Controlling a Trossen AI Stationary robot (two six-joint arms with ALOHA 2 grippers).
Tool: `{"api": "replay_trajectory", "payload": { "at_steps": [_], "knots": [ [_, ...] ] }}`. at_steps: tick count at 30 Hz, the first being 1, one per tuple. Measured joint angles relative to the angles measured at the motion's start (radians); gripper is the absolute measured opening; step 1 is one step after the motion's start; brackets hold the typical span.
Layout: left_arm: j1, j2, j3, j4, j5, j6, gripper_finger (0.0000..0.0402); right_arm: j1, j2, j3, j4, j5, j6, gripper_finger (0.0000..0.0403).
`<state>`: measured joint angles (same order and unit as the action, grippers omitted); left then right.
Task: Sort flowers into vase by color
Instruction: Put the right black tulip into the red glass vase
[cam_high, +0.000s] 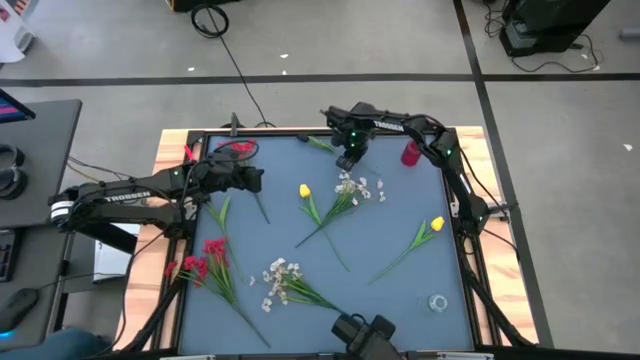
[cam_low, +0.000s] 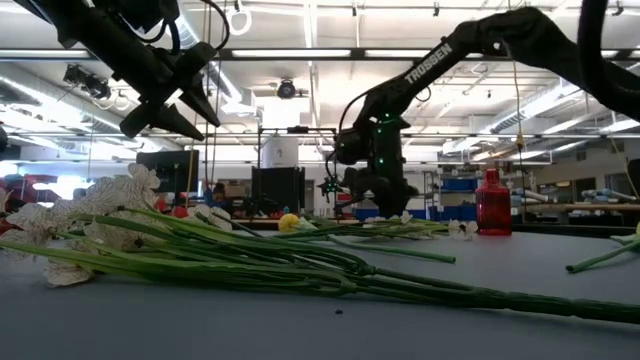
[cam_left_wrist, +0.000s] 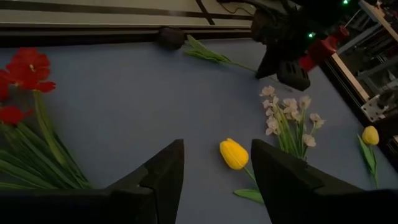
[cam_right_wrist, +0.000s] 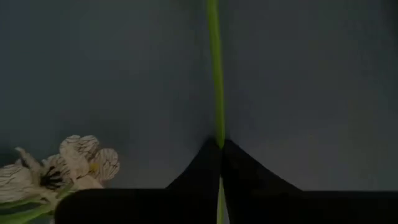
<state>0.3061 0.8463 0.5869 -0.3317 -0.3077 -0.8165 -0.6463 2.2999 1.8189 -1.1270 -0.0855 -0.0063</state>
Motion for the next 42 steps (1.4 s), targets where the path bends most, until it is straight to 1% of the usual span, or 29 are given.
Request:
{"api": "replay_trajectory", "payload": {
  "at_steps": [5, 9, 12, 15, 19, 22, 24, 26, 28, 30, 32, 35, 39, 42],
  "knots": [
    [0.000, 0.000, 0.000, 0.013, 0.000, 0.000, 0.0192, -0.005, -0.033, -0.006, 0.043, -0.098, 0.058, 0.0007],
    [-0.002, 0.000, 0.000, 0.055, 0.001, 0.016, 0.0192, -0.004, -0.128, -0.005, 0.118, -0.176, 0.097, 0.0005],
    [-0.002, 0.000, 0.000, 0.130, 0.026, 0.051, 0.0192, 0.000, -0.212, -0.023, 0.205, -0.203, 0.126, 0.0004],
    [-0.003, 0.004, 0.000, 0.217, 0.034, 0.084, 0.0192, 0.019, -0.316, -0.069, 0.314, -0.237, 0.134, 0.0002],
    [-0.002, 0.023, 0.000, 0.362, 0.040, 0.163, 0.0192, 0.058, -0.472, -0.212, 0.526, -0.271, 0.141, 0.0002],
    [-0.002, 0.048, 0.000, 0.493, 0.059, 0.228, 0.0192, 0.106, -0.597, -0.367, 0.723, -0.263, 0.179, 0.0002],
    [-0.003, 0.069, 0.000, 0.595, 0.072, 0.270, 0.0192, 0.147, -0.674, -0.473, 0.854, -0.237, 0.214, 0.0002],
    [-0.002, 0.095, 0.000, 0.696, 0.094, 0.300, 0.0192, 0.191, -0.735, -0.559, 0.958, -0.206, 0.223, 0.0002],
    [-0.002, 0.127, 0.000, 0.781, 0.121, 0.321, 0.0192, 0.233, -0.775, -0.611, 1.020, -0.178, 0.223, 0.0002],
    [-0.002, 0.168, 0.003, 0.865, 0.158, 0.338, 0.0192, 0.268, -0.800, -0.638, 1.048, -0.156, 0.223, 0.0002],
    [-0.002, 0.212, 0.028, 0.904, 0.202, 0.341, 0.0192, 0.302, -0.808, -0.646, 1.050, -0.137, 0.211, 0.0002],
    [-0.008, 0.280, 0.090, 0.902, 0.246, 0.381, 0.0192, 0.353, -0.807, -0.647, 1.050, -0.113, 0.180, 0.0002],
    [-0.027, 0.342, 0.183, 0.893, 0.261, 0.491, 0.0192, 0.402, -0.807, -0.647, 1.053, -0.056, 0.171, 0.0002],
    [-0.036, 0.367, 0.245, 0.843, 0.264, 0.528, 0.0192, 0.417, -0.807, -0.647, 1.054, -0.029, 0.172, 0.0002]
  ]
}}
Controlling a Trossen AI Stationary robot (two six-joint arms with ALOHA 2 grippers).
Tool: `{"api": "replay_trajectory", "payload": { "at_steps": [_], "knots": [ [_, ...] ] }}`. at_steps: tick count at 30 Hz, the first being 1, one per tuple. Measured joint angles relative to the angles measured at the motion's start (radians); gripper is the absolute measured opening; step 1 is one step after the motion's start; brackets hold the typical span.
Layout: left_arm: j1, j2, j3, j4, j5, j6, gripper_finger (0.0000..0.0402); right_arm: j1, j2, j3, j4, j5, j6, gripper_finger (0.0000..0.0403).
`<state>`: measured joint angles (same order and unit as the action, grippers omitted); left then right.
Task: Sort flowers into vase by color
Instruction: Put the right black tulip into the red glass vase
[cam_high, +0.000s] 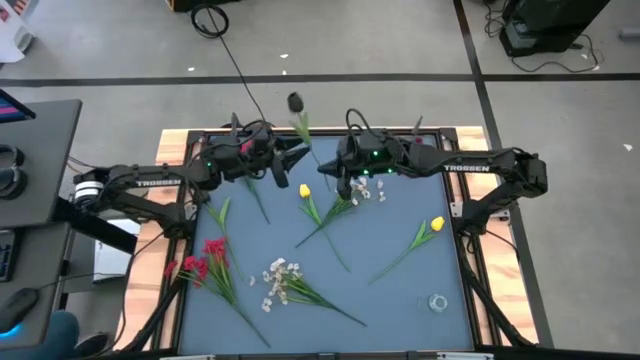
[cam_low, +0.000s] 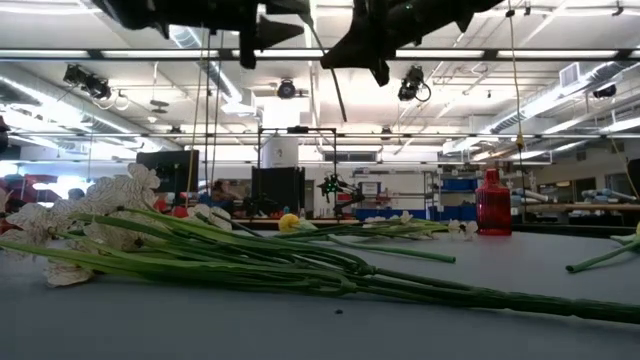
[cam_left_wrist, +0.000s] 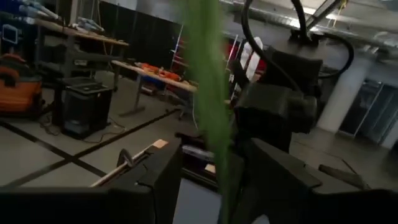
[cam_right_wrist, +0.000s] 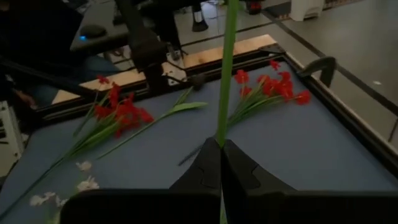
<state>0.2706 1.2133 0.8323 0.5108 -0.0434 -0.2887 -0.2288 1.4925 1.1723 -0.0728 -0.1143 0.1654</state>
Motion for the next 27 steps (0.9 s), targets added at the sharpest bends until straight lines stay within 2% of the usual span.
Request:
{"api": "replay_trajectory", "payload": {
  "at_steps": [3, 6, 10, 13, 14, 19, 23, 27],
  "knots": [
    [0.000, 0.020, 0.049, -0.064, 0.036, 0.013, 0.0191, 0.006, -0.001, 0.000, 0.005, 0.011, 0.000, 0.0002],
    [0.000, 0.030, 0.087, -0.111, 0.050, 0.014, 0.0170, 0.012, -0.001, 0.000, 0.009, 0.017, 0.000, 0.0002],
    [0.000, 0.031, 0.109, -0.172, 0.053, 0.013, 0.0098, 0.012, -0.001, 0.000, 0.014, 0.019, 0.020, 0.0016],
    [0.000, 0.032, 0.112, -0.191, 0.052, 0.012, 0.0027, 0.009, -0.002, 0.000, 0.014, 0.021, 0.043, 0.0055],
    [0.000, 0.032, 0.112, -0.201, 0.052, 0.012, 0.0017, 0.004, -0.006, 0.000, 0.011, 0.020, 0.049, 0.0071],
    [-0.002, 0.032, 0.112, -0.259, 0.054, 0.037, 0.0014, -0.017, -0.058, 0.000, -0.004, 0.037, 0.071, 0.0143],
    [-0.017, 0.032, 0.112, -0.313, 0.062, 0.075, 0.0011, -0.039, -0.113, 0.000, 0.023, 0.056, 0.054, 0.0176],
    [-0.038, 0.032, 0.112, -0.323, 0.066, 0.128, 0.0010, -0.058, -0.104, 0.000, 0.093, -0.056, 0.051, 0.0184]
  ]
}}
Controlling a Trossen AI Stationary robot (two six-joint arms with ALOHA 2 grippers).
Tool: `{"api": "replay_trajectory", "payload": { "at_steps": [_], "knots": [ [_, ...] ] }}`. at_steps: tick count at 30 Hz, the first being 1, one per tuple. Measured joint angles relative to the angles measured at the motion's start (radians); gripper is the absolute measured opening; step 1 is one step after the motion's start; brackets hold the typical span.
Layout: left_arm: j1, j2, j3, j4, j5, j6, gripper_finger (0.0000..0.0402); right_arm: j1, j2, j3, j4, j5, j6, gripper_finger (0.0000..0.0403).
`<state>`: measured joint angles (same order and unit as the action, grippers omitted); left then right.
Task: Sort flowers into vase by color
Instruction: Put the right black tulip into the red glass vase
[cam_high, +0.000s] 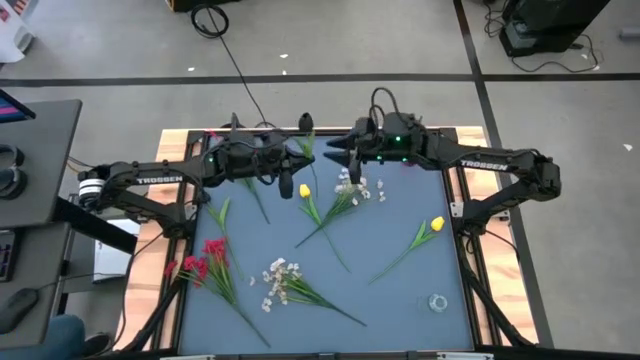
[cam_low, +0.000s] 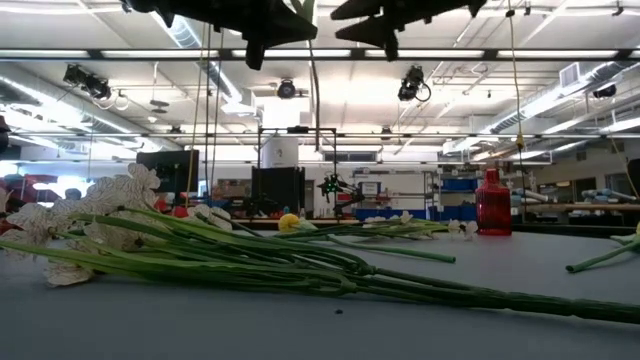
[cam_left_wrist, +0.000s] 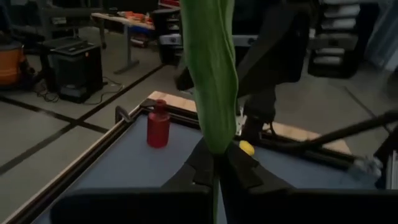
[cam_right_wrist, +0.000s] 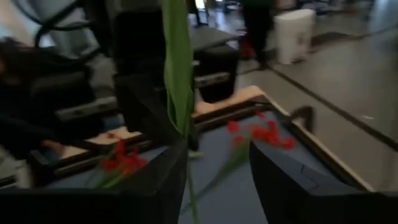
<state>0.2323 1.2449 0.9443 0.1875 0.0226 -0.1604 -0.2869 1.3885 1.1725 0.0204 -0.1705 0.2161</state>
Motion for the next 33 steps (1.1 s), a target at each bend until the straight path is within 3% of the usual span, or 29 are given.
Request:
{"api": "replay_trajectory", "payload": {
  "at_steps": [7, 19, 30, 33],
  "knots": [
    [-0.008, 0.000, 0.000, -0.019, 0.007, 0.019, 0.0009, 0.025, 0.035, 0.000, 0.102, -0.104, -0.007, 0.0184],
    [-0.047, 0.035, 0.000, -0.012, 0.061, 0.057, 0.0013, 0.032, 0.112, 0.055, 0.119, -0.060, 0.016, 0.0175],
    [-0.044, 0.036, 0.000, -0.016, 0.036, 0.048, 0.0022, 0.037, 0.116, 0.055, 0.088, -0.111, -0.008, 0.0024],
    [-0.044, 0.036, 0.000, -0.015, 0.021, 0.045, 0.0043, 0.037, 0.115, 0.055, 0.084, -0.095, -0.014, 0.0013]
  ]
}}
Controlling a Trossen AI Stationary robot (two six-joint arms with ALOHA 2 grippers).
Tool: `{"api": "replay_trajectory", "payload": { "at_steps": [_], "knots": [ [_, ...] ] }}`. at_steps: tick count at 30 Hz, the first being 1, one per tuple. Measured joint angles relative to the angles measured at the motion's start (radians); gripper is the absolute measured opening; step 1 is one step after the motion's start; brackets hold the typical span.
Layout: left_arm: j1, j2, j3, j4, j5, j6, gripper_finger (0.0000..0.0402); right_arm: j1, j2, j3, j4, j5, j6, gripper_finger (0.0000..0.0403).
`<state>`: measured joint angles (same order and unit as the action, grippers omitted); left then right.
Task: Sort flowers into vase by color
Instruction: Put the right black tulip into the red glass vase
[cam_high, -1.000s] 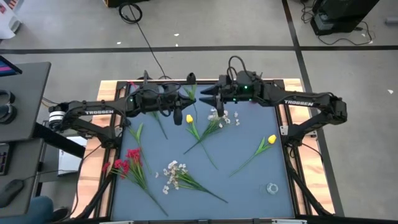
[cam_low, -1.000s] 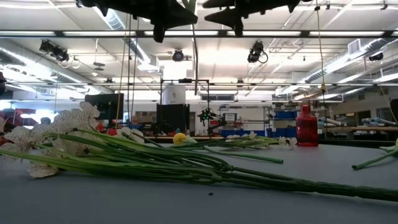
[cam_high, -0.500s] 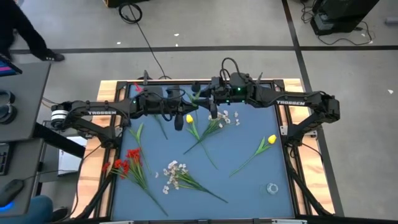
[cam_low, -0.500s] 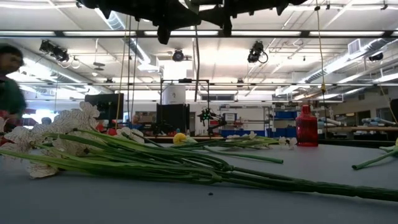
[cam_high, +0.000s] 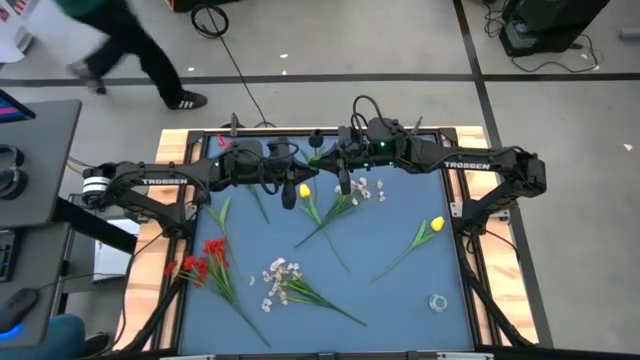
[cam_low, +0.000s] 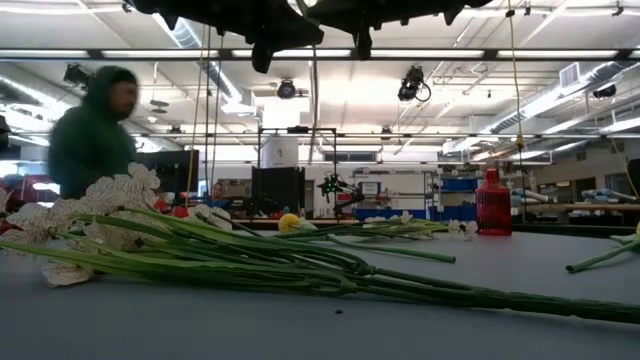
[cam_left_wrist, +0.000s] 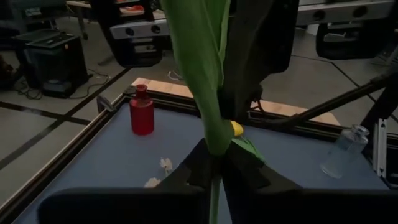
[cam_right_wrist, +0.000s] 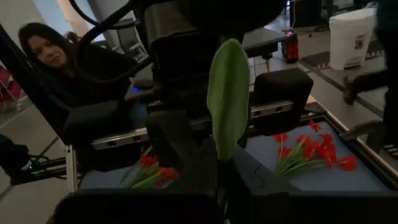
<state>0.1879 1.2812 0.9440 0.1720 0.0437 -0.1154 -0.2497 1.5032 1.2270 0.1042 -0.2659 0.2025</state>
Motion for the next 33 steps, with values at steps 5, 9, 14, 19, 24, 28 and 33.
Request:
{"api": "replay_trajectory", "payload": {
  "at_steps": [5, 9, 14, 19, 24, 28, 33],
  "knots": [
    [0.001, -0.037, 0.000, -0.024, -0.028, -0.008, 0.0116, 0.000, -0.005, 0.000, -0.019, 0.053, 0.001, 0.0013],
    [0.007, -0.122, 0.000, -0.111, -0.051, 0.004, 0.0181, 0.002, -0.032, 0.000, -0.061, 0.118, -0.017, 0.0013],
    [0.033, -0.244, 0.000, -0.263, -0.054, 0.006, 0.0230, 0.002, -0.084, 0.000, -0.127, 0.186, -0.032, 0.0013],
    [0.040, -0.358, 0.000, -0.342, -0.054, 0.038, 0.0242, 0.000, -0.156, 0.000, -0.216, 0.245, -0.045, 0.0013],
    [0.039, -0.460, 0.000, -0.365, -0.054, 0.079, 0.0242, 0.000, -0.252, 0.000, -0.330, 0.340, -0.041, 0.0013],
    [0.039, -0.489, 0.000, -0.363, -0.054, 0.085, 0.0243, -0.001, -0.337, 0.000, -0.440, 0.468, -0.032, 0.0013],
    [0.039, -0.491, 0.000, -0.363, -0.054, 0.085, 0.0243, -0.018, -0.426, 0.000, -0.549, 0.621, 0.014, 0.0012]
  ]
}}
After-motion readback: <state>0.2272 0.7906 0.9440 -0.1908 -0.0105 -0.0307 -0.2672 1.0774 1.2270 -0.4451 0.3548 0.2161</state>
